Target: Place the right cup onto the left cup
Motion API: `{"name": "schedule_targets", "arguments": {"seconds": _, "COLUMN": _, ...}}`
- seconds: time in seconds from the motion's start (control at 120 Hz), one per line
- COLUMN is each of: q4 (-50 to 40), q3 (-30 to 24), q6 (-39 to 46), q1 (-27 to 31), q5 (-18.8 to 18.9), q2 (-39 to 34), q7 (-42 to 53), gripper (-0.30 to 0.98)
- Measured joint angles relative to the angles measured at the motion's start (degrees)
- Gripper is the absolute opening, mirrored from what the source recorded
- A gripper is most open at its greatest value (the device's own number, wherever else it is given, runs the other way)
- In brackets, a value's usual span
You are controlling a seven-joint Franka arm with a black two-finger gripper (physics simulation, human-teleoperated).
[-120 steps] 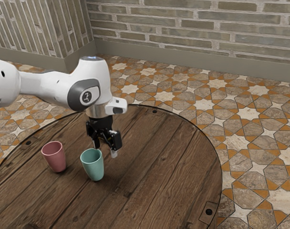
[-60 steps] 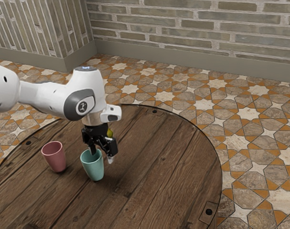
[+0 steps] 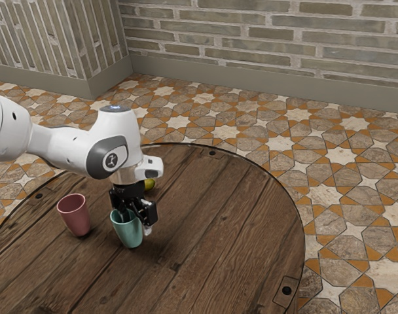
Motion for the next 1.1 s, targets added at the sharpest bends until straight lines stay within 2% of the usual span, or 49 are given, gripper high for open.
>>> {"name": "schedule_targets", "arguments": {"seconds": 0.217, "q4": 0.1, "q3": 0.4, "q6": 0.8, "q1": 0.0, "q5": 0.0, "q2": 0.0, "q7": 0.0, "gripper": 0.15}}
{"name": "schedule_targets", "arguments": {"seconds": 0.375, "q4": 0.1, "q3": 0.4, "q6": 1.1, "q1": 0.0, "q5": 0.0, "q2": -0.1, "q7": 0.0, "gripper": 0.0}}
{"name": "schedule_targets", "arguments": {"seconds": 0.583, "q4": 0.0, "q3": 0.4, "q6": 1.1, "q1": -0.5, "q5": 0.7, "q2": -1.4, "q7": -0.4, "gripper": -0.07}}
{"name": "schedule_targets", "arguments": {"seconds": 0.708, "q4": -0.1, "q3": 0.4, "q6": 0.1, "q1": -0.6, "q5": 1.8, "q2": -5.2, "q7": -0.8, "gripper": -0.08}}
{"name": "schedule_targets", "arguments": {"seconds": 0.858, "q4": 1.2, "q3": 0.4, "q6": -4.7, "q1": -0.3, "q5": 2.4, "q2": -13.0, "q7": -1.2, "gripper": -0.09}}
{"name": "schedule_targets", "arguments": {"seconds": 1.1, "q4": 3.9, "q3": 0.2, "q6": -12.6, "q1": 3.4, "q5": 2.7, "q2": -16.5, "q7": -1.5, "gripper": -0.1}}
